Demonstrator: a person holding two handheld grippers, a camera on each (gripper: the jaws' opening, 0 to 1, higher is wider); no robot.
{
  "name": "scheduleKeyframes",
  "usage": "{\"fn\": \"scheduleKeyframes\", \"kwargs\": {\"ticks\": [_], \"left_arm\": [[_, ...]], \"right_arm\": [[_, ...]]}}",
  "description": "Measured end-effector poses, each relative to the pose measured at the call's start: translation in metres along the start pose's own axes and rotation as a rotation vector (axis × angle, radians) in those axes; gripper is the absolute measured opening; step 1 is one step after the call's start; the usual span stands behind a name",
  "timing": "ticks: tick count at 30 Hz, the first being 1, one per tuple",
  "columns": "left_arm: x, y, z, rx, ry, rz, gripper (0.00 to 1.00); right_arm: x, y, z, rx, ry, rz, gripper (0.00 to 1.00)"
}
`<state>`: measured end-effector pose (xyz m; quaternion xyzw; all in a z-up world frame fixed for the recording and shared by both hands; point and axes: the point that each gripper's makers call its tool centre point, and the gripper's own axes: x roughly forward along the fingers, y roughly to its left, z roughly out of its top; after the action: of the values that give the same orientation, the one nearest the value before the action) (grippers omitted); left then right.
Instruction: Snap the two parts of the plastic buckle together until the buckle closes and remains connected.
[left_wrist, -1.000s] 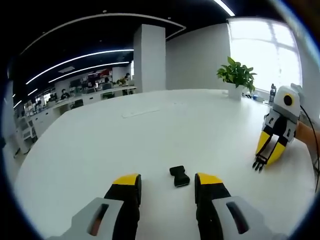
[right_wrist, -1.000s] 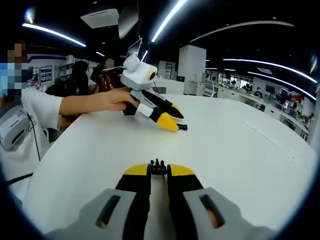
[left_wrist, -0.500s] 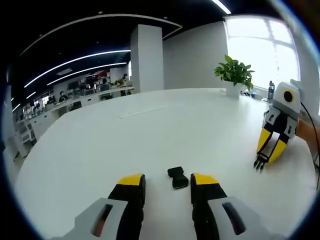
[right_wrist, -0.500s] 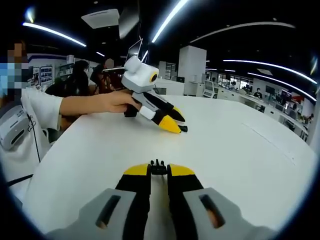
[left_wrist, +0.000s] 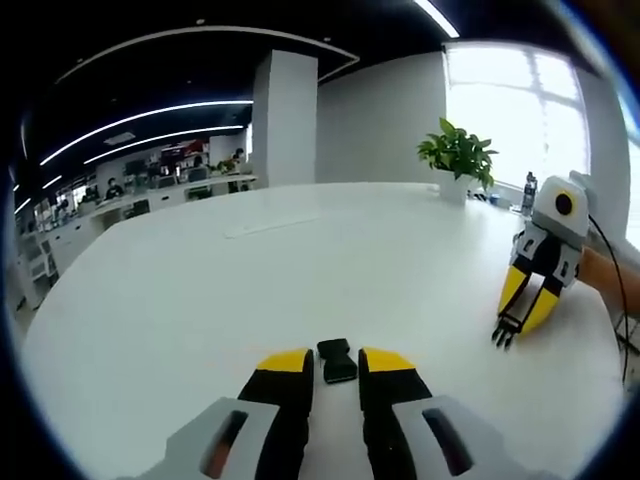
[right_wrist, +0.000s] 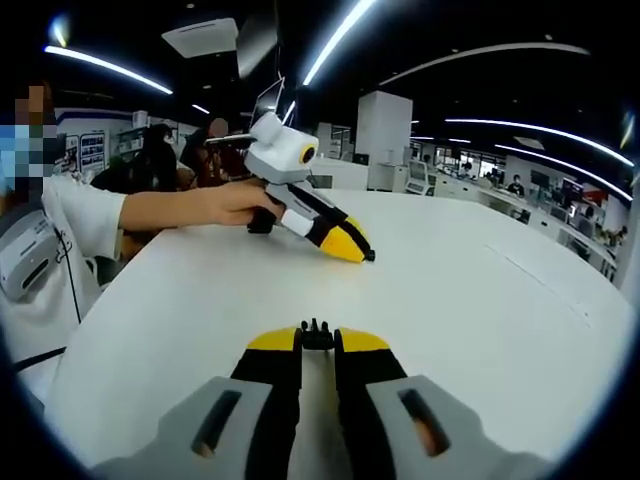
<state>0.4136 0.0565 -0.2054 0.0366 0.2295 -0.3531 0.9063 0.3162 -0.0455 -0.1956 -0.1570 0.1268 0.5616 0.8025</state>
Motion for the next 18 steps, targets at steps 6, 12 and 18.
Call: {"fn": "scheduleKeyframes", "kwargs": {"ticks": [6,12,18], "left_arm": [[0.0002,-0.0006,-0.0012,-0.007,0.004,-0.002,0.13],[0.0007,0.0004,-0.002,-0.012,0.012,0.0,0.13],[-0.001,-0.0011,-0.0019,-0.036,0.014,-0.017,0.12]], "right_arm": [[-0.0018,-0.0047,0.0012,-0.005,-0.002,-0.005,0.12],[-0.0019,-0.0038,0.0015,-0.007,-0.002,-0.004,0.12],[-0.0032,-0.0044,0.0057,-0.011,-0.016,-0.009,0.12]]}}
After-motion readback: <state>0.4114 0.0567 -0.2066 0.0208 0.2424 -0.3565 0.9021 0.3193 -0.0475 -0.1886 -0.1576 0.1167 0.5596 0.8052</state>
